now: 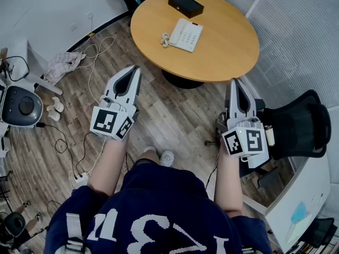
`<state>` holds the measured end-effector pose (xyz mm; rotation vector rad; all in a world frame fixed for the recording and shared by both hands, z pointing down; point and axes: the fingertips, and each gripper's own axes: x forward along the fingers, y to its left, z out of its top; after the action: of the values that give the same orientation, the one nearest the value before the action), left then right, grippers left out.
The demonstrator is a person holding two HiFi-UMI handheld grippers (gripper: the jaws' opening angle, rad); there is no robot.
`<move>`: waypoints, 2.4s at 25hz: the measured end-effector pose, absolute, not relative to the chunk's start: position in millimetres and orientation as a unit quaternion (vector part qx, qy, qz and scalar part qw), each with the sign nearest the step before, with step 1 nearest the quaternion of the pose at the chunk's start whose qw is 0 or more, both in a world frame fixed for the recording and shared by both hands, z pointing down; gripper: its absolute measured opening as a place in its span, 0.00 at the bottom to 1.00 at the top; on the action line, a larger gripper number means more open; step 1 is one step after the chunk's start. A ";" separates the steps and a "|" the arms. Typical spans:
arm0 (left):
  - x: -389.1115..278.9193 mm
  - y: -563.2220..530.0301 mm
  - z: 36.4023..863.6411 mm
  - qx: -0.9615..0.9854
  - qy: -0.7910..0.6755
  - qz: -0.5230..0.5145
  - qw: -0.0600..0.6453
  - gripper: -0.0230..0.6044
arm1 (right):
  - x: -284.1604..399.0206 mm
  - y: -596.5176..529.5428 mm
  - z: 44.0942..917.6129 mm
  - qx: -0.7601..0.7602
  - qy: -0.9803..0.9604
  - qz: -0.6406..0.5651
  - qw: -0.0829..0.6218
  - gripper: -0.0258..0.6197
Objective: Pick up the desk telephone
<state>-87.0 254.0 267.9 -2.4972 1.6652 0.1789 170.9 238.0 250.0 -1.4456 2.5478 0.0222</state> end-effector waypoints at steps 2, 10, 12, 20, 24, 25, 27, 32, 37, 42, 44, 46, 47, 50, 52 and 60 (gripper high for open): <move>-90.2 255.8 269.3 -0.826 0.557 0.061 0.060 0.06 | 171.7 240.8 250.1 -0.493 0.864 0.007 0.104 0.08; -92.5 255.3 267.0 -0.824 0.561 0.062 0.054 0.06 | 174.2 244.0 236.6 -0.488 0.864 0.016 0.126 0.08; -94.9 253.1 266.3 -0.824 0.561 0.061 0.053 0.06 | 174.7 240.4 234.6 -0.490 0.861 0.011 0.137 0.08; -109.4 213.3 273.7 -0.826 0.559 0.065 0.043 0.06 | 167.0 202.0 237.3 -0.496 0.857 -0.001 0.142 0.08; -117.5 175.4 270.1 -0.831 0.550 0.072 0.045 0.06 | 157.1 170.4 230.7 -0.500 0.854 0.005 0.141 0.08; -120.0 164.2 268.3 -0.832 0.547 0.074 0.046 0.06 | 153.9 161.3 228.4 -0.501 0.854 0.007 0.140 0.08; -125.5 139.6 265.1 -0.836 0.542 0.077 0.049 0.06 | 147.8 142.3 222.7 -0.507 0.850 0.016 0.141 0.08; -137.9 80.5 256.5 -0.845 0.525 0.080 0.056 0.06 | 132.7 100.6 212.0 -0.527 0.836 0.043 0.146 0.08; -145.3 34.8 248.0 -0.856 0.506 0.083 0.065 0.06 | 122.6 69.2 206.6 -0.546 0.822 0.055 0.149 0.08; -150.7 -2.9 251.9 -0.862 0.495 0.090 0.058 0.06 | 116.7 42.0 212.4 -0.562 0.813 0.053 0.144 0.08; -153.3 -14.2 254.6 -0.862 0.495 0.091 0.052 0.06 | 114.5 33.5 213.5 -0.565 0.811 0.051 0.139 0.08; -155.0 -24.8 259.0 -0.862 0.497 0.091 0.046 0.06 | 114.3 24.6 215.6 -0.567 0.811 0.048 0.136 0.08; -154.9 -29.8 262.3 -0.861 0.498 0.089 0.043 0.06 | 115.3 19.7 217.6 -0.568 0.811 0.045 0.135 0.08; -151.1 -45.8 273.3 -0.860 0.503 0.081 0.034 0.06 | 120.5 1.0 225.5 -0.567 0.812 0.034 0.134 0.08; -146.8 -58.6 278.8 -0.859 0.505 0.077 0.031 0.06 | 124.2 -15.7 230.6 -0.564 0.814 0.027 0.136 0.08; -125.0 -133.5 272.8 -0.852 0.518 0.068 0.044 0.06 | 140.0 -103.5 230.3 -0.548 0.825 0.027 0.137 0.08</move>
<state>-125.0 -133.5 272.8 -2.6033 1.5839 0.2085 140.0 -103.5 230.3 -1.5861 2.3878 0.0771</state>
